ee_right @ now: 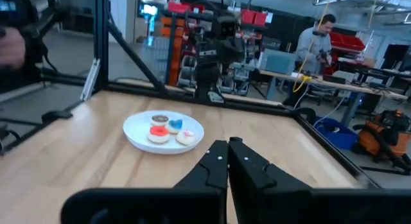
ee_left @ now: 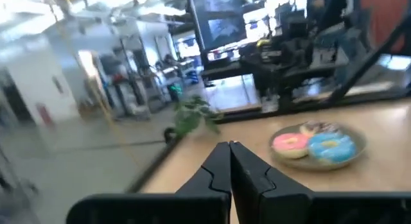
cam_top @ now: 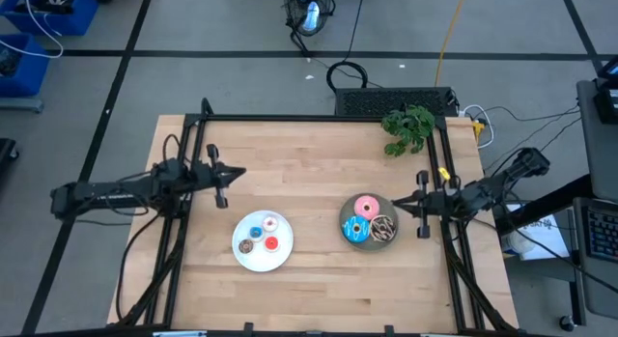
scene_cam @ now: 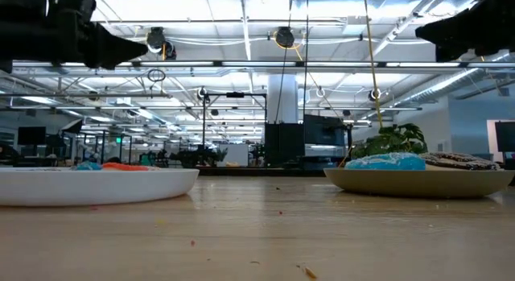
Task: Pick & Place donuts
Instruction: Return to Home Position
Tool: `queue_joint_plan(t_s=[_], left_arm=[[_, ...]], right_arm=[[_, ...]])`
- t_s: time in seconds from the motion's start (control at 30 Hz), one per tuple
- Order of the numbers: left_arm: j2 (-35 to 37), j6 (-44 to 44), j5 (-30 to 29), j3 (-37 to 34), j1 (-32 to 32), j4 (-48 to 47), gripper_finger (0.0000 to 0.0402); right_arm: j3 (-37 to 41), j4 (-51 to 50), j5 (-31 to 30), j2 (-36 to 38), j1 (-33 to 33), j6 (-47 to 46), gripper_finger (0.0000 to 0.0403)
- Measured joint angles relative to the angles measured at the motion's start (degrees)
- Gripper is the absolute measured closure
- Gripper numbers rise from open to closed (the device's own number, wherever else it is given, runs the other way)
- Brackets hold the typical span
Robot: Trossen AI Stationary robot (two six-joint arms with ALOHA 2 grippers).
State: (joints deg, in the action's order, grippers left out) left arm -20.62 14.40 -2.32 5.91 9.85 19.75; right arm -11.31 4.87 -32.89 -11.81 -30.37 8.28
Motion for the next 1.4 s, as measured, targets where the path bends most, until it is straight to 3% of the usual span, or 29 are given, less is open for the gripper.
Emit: queue_joint_plan(t_s=[0.13, 0.33, 0.5, 0.67, 0.83, 1.17, 1.27, 1.4], left_arm=[[0.4, -8.5, 8.1, 0.0, 3.4, -0.6, 0.0396], [2.4, -8.7, 13.5, 0.0, 1.1, 0.1, 0.0398], [8.8, -5.4, 6.1, 0.0, -1.7, -7.4, 0.0399], [15.4, -4.3, 4.0, 0.0, -5.7, -17.8, 0.0400], [19.4, -1.6, -4.7, -0.7, -8.7, -21.8, 0.0400], [20.4, -3.4, -5.5, -0.9, -10.4, -25.3, 0.0401], [20.4, -2.7, -5.6, -0.9, -10.4, -25.2, 0.0401], [20.4, -2.4, -4.3, -0.9, -10.0, -25.7, 0.0401]], right_arm=[[0.0, -2.2, 0.1, 3.1, -0.5, -1.5, 0.0401], [0.0, -4.2, 0.1, 5.6, -1.1, -1.1, 0.0402], [1.6, -1.5, 0.2, 7.7, -1.7, 2.0, 0.0402], [5.6, 0.4, 0.7, 11.2, -1.7, 2.7, 0.0402], [7.2, 3.0, 1.6, 11.7, -1.6, 2.0, 0.0402], [7.5, 4.5, 1.5, 11.7, -1.5, 1.2, 0.0402], [7.2, 5.1, -0.5, 11.8, 0.3, 2.7, 0.0402], [6.4, 3.0, 1.7, 11.7, 3.7, 2.2, 0.0403]])
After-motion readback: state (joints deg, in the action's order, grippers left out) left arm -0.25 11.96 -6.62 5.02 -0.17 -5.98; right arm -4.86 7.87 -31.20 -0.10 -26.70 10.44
